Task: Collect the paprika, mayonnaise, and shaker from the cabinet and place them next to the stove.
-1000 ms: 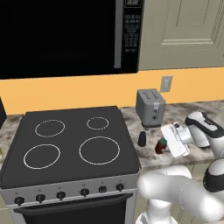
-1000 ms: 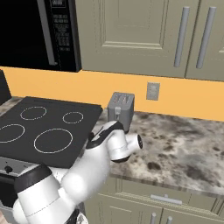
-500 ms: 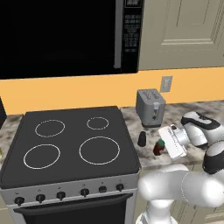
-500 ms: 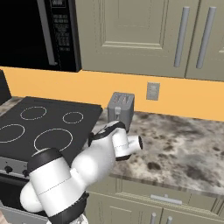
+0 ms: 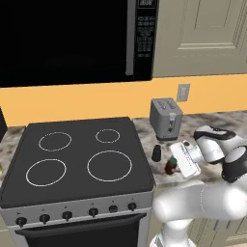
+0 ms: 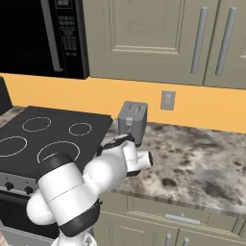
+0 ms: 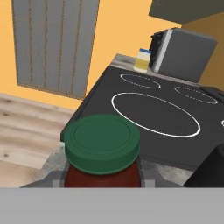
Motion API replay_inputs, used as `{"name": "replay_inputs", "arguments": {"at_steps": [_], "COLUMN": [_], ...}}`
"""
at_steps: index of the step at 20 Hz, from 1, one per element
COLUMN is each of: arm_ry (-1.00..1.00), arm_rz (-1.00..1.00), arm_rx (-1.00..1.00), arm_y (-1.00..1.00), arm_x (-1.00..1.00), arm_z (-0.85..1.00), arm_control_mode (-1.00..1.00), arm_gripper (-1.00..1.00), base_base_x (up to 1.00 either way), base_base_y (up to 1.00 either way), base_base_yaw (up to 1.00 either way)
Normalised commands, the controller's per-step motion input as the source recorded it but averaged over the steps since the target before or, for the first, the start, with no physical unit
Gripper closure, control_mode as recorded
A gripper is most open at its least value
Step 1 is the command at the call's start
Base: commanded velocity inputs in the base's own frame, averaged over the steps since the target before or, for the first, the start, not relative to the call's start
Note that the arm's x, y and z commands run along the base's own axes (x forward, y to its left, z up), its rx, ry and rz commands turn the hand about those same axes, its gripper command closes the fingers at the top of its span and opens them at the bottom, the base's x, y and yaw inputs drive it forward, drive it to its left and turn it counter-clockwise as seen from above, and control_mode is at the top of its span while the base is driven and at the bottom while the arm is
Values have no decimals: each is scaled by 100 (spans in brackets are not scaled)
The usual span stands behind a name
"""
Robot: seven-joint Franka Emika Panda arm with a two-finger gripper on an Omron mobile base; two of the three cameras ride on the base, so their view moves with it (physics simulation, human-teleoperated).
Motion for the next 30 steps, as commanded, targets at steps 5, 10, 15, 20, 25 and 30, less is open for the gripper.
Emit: {"name": "replay_inputs", "arguments": {"at_steps": [5,10,15,20,25,30], "arm_ry": [0,0,0,-3,-2,0], "arm_rz": [0,0,0,0,0,0], "arm_rx": [0,0,0,1,1,0], "arm_y": [16,19,10,0,-5,-18], "arm_x": [17,18,4,0,0,-7], "arm_z": [-15,-15,-20,-2,1,15], "arm_control_mode": [-100,-100,-100,-100,-100,-100], "arm_gripper": [100,100,-100,-100,-100,-100], "base_base_x": [0,0,0,0,0,0], "base_base_y": [0,0,0,0,0,0], "base_base_yaw": [0,0,0,0,0,0]}}
